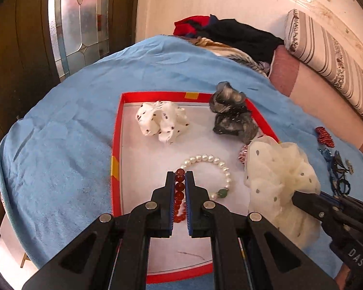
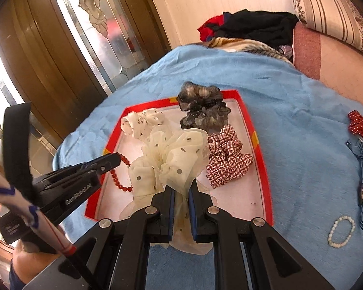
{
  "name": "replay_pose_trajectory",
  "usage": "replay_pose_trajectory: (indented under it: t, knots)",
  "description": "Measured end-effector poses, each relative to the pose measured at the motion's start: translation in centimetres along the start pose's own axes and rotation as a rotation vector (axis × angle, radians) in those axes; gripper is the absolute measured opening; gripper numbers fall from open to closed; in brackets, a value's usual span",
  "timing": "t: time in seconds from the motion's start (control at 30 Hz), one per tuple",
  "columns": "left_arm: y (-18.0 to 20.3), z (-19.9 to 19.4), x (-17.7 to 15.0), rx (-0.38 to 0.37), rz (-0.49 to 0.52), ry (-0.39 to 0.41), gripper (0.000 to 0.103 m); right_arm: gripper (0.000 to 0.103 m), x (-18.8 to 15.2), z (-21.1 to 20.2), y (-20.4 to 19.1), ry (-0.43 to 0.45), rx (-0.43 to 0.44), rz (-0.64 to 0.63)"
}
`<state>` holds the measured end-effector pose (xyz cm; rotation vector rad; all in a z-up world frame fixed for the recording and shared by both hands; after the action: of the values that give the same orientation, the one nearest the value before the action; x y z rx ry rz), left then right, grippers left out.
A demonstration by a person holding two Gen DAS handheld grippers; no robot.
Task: Organize jewelry
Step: 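Lower both held items into the tray with both tools, then open both tools to drop the bracelet and scrunchie into the tray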
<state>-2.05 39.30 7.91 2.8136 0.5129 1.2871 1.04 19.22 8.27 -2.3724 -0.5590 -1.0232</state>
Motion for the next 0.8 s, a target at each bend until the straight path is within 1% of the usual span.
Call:
replay_pose_trajectory:
  t: [0.2, 0.47, 0.67, 0.73, 0.77, 0.8]
  knots:
    - [-0.6, 1.2, -0.5, 0.027, -0.008, -0.035, 0.007, 0.011, -0.8, 2.2, 0.2, -0.042, -0.023, -0.012]
    - [-0.9, 1.5, -0.7, 0.036, -0.015, -0.045, 0.008, 0.011, -1.6, 4.0, 0.9, -0.068, -0.050, -0.006]
    - [-0.9, 1.7, -0.7, 0.039, -0.018, -0.047, 0.008, 0.012, -1.5, 5.3, 0.5, -0.075, -0.058, -0.016]
    - [-0.9, 1.7, -0.6, 0.033, -0.026, -0.046, 0.008, 0.015, -1.5, 5.6, 0.4, -0.082, -0.061, -0.023]
    - [-0.9, 1.7, -0.5, 0.033, -0.029, -0.043, 0.008, 0.015, -1.5, 5.6, 0.4, -0.082, -0.064, -0.027]
    - [-0.8, 1.6, -0.4, 0.033, -0.031, -0.039, 0.008, 0.020, -1.5, 5.6, 0.3, -0.082, -0.066, -0.032]
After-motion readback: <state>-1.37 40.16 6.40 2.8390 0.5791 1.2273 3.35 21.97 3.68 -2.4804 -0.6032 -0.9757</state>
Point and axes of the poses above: each gripper's, at about its wrist camera, not at the fingertips, and z roughly the way its jaws point, y to its right, x to its top, the point moved 1 cm from there along z, roughly the way its jaws point, and after that the axes turned 8 degrees about y, right-handed, at the moved point
